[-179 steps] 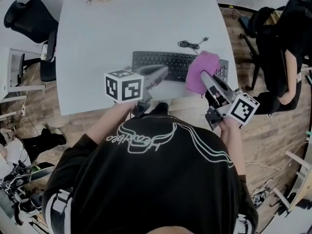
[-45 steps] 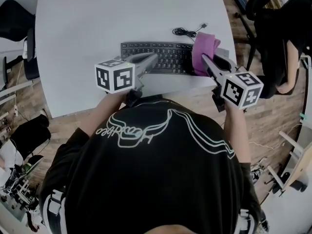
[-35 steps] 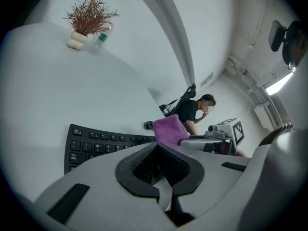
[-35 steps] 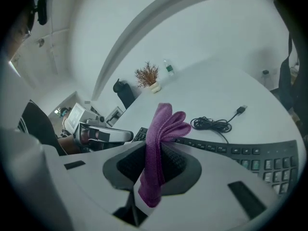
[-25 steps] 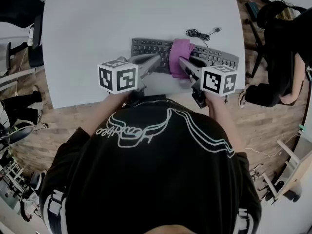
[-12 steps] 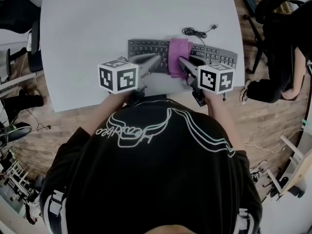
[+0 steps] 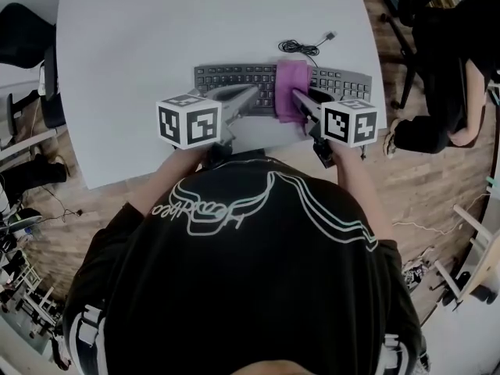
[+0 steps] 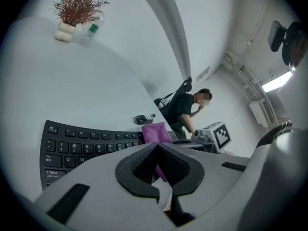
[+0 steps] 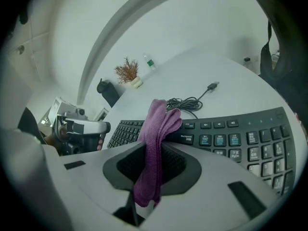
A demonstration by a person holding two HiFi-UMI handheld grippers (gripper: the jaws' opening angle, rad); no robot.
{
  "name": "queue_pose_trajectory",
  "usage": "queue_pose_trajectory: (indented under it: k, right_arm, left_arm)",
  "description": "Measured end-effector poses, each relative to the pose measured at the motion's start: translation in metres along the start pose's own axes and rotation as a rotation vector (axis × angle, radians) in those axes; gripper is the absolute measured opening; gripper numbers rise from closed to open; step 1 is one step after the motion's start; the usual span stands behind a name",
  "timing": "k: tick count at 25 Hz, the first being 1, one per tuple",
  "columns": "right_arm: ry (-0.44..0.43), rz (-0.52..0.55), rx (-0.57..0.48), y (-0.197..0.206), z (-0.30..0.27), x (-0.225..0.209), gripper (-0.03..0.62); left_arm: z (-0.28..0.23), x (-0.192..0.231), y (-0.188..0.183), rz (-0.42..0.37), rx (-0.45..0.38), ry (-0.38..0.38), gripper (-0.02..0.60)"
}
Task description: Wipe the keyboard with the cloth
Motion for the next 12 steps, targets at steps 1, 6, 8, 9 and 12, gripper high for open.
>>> queue_pose_trajectory:
  k: [1,6,8,9,12]
  right_arm:
    - [0.009,0.0,-0.001,0.0,0.003,-0.003,0.061]
    - [0.049,-0.003,-0.008,0.003,0.018,-0.019,0.061]
    - [0.065,-0.007,-0.012,0.004,0.023,-0.027,0.061]
    - [0.074,-0.012,-0.013,0.005,0.026,-0.031,0.061]
    - [0.12,-0.027,-0.011,0.008,0.037,-0.044,0.061]
  left_arm:
    - [-0.001,-0.001,0.0,-0.001,0.004,0.001,0.003]
    - [-0.009,-0.005,0.002,-0.006,0.02,0.006,0.003]
    - [-0.013,-0.005,0.002,-0.006,0.025,0.012,0.003]
    - [-0.014,-0.006,0.002,-0.006,0.028,0.016,0.003]
    - [-0.018,-0.008,0.002,-0.008,0.036,0.025,0.003]
Point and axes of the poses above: the fingertips, and each gripper's own axes: z backward along the fingers, x to its left, y out of its underside, the point moved 8 cm from there along z, backward along the fingers, and after that the axes turned 6 degrees about y, right-handed, at the moved point
